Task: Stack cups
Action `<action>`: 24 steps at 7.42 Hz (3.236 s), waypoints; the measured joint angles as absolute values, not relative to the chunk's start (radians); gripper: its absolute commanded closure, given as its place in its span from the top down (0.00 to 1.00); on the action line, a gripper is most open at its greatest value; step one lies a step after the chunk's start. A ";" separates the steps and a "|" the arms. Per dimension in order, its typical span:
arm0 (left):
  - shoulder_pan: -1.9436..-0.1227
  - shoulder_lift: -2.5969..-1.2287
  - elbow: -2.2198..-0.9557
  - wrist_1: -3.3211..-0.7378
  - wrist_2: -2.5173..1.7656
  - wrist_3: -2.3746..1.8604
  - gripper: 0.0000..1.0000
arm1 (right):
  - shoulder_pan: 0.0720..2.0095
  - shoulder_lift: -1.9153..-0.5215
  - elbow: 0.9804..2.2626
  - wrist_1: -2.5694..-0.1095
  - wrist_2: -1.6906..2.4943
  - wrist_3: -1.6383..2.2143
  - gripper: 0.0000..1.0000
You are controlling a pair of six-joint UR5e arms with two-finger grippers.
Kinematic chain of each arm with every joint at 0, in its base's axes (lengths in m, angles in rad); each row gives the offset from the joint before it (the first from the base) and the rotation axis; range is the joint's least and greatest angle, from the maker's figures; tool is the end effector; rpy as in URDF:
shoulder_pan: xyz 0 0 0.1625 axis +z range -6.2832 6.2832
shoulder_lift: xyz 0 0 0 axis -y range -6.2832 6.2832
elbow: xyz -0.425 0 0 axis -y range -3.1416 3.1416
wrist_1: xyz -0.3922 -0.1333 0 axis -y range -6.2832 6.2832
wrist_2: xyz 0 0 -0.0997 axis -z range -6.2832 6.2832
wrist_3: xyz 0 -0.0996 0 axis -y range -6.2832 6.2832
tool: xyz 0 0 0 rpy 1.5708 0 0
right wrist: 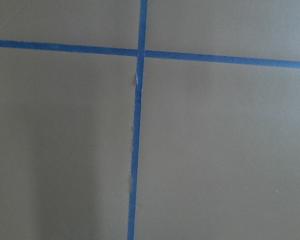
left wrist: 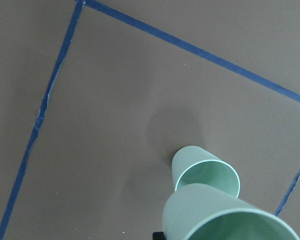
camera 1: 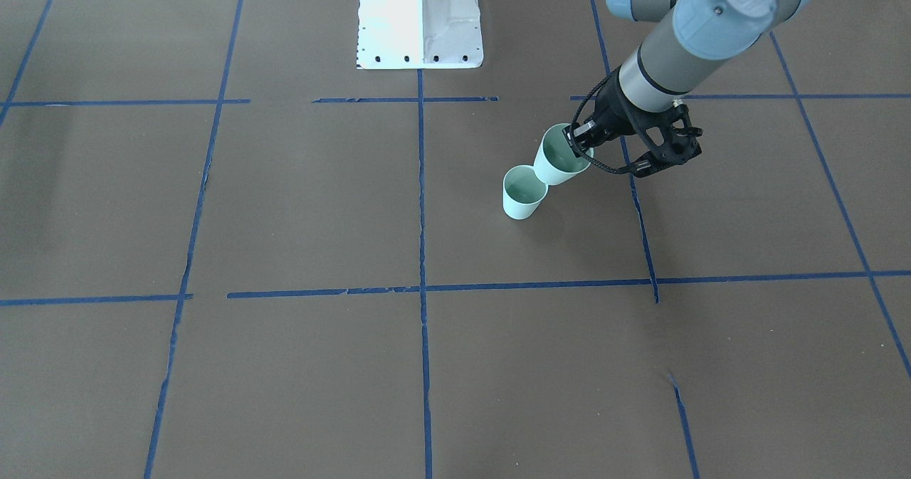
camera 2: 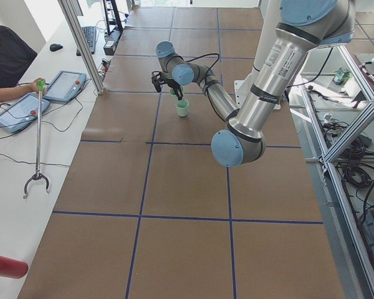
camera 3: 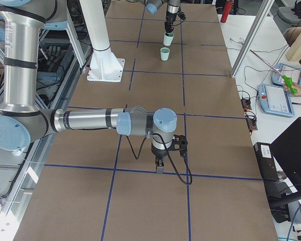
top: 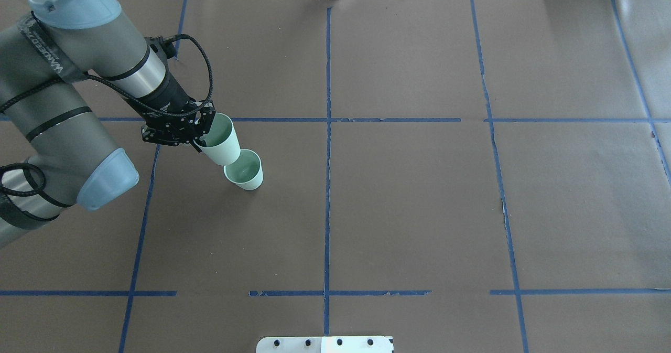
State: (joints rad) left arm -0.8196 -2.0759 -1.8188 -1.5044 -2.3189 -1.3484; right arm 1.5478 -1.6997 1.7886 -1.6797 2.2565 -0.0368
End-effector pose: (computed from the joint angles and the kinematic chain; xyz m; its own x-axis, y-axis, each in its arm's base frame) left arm 0.3720 -0.4944 0.2594 0.5680 -0.3714 -0.7344 0.1190 0.9201 -0.3733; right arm 0.0602 -0.4357 0.6282 0.7727 -0.0419 0.6334 0.0515 0.9987 0.0033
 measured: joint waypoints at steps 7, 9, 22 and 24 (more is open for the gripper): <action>-0.771 -2.092 -1.756 -1.577 -2.312 -1.376 0.99 | 1.548 -1.700 1.789 -1.679 2.257 -0.037 1.00; -0.771 -2.085 -1.749 -1.616 -2.310 -1.372 1.00 | 1.548 -1.700 1.789 -1.678 2.256 -0.037 1.00; -1.538 -1.639 -1.754 -1.383 -2.325 0.135 1.00 | 1.548 -1.700 1.789 -1.679 2.256 -0.037 1.00; -1.569 -1.586 -1.698 -1.405 -2.326 0.187 1.00 | 1.548 -1.700 1.789 -1.678 2.256 -0.037 1.00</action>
State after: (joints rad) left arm -1.5685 -1.5862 -1.6978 -1.4046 -2.3259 0.1870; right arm 1.5478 -1.6996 1.7886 -1.6784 2.2565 -0.0368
